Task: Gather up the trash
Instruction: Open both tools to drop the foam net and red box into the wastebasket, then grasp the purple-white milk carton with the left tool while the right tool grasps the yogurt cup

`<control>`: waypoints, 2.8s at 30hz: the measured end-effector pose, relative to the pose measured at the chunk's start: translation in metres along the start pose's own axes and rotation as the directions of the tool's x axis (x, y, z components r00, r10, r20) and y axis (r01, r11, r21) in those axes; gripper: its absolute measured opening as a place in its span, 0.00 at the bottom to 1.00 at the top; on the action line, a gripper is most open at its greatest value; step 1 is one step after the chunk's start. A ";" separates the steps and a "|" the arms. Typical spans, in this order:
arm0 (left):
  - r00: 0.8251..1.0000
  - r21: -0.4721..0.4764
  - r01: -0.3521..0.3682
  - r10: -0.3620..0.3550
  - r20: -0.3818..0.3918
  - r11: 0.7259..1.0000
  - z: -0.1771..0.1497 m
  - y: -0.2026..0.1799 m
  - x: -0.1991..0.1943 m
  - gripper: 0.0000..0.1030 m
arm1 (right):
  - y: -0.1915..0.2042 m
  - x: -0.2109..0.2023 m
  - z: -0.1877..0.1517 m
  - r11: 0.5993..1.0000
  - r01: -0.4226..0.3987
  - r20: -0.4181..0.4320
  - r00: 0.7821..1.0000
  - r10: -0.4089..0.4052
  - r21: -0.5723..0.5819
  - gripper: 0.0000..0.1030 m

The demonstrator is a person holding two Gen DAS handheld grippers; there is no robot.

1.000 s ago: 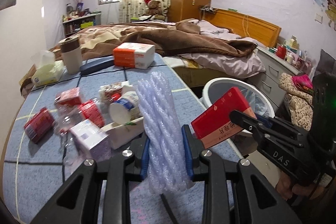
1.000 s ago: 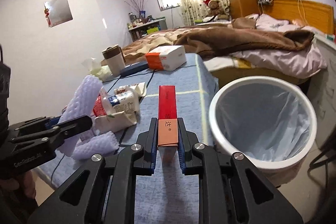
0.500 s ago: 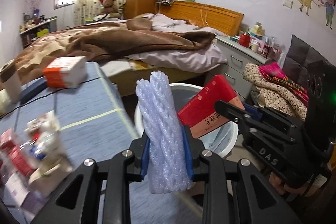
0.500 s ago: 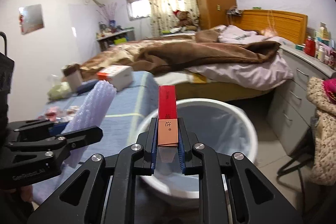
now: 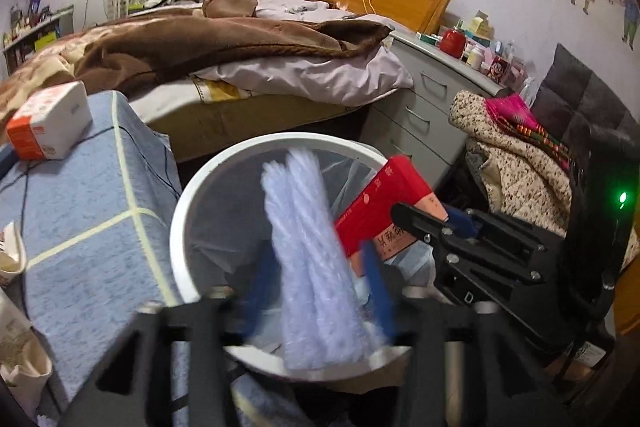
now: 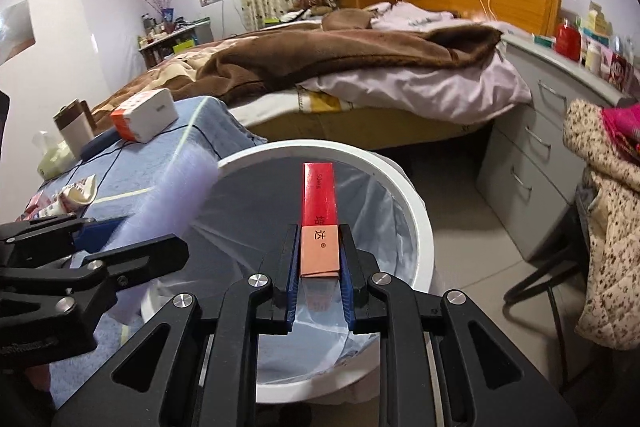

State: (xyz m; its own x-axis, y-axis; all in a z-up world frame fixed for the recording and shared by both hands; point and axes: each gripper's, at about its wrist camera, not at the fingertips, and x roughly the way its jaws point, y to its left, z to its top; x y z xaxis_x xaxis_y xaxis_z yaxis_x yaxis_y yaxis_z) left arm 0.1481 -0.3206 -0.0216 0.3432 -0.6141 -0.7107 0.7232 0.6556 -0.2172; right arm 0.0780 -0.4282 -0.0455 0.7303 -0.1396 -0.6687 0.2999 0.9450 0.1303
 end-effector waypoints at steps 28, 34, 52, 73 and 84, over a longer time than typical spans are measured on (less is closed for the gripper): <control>0.957 -0.190 -0.220 0.249 0.147 0.957 -0.079 0.083 -0.143 0.75 | 0.078 -0.058 -0.013 0.986 -0.142 0.136 0.979 0.154 -0.087 0.69; 0.921 -0.262 -0.298 0.349 0.172 0.918 -0.105 0.114 -0.182 0.76 | 0.115 -0.057 -0.019 0.969 -0.188 0.108 0.973 0.206 -0.158 0.69; 0.889 -0.400 -0.353 0.436 0.139 0.846 -0.161 0.191 -0.217 0.77 | 0.204 -0.017 -0.018 0.906 -0.328 -0.028 0.943 0.333 -0.267 0.69; 0.877 -0.392 -0.405 0.472 0.088 0.826 -0.151 0.206 -0.173 0.77 | 0.262 0.033 0.000 0.798 -0.439 -0.225 0.898 0.378 -0.412 0.69; 0.888 -0.367 -0.388 0.449 0.096 0.846 -0.152 0.228 -0.169 0.77 | 0.278 0.028 -0.010 0.835 -0.348 -0.177 0.937 0.300 -0.427 0.69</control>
State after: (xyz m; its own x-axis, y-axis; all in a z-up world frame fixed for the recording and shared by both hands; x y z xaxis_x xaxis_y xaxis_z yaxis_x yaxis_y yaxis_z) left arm 0.1642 -0.0005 -0.0529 0.6870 -0.2936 -0.6647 0.2589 0.9536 -0.1536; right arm 0.1762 -0.1670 -0.0354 0.6657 0.2048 -0.7175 -0.2657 0.9636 0.0286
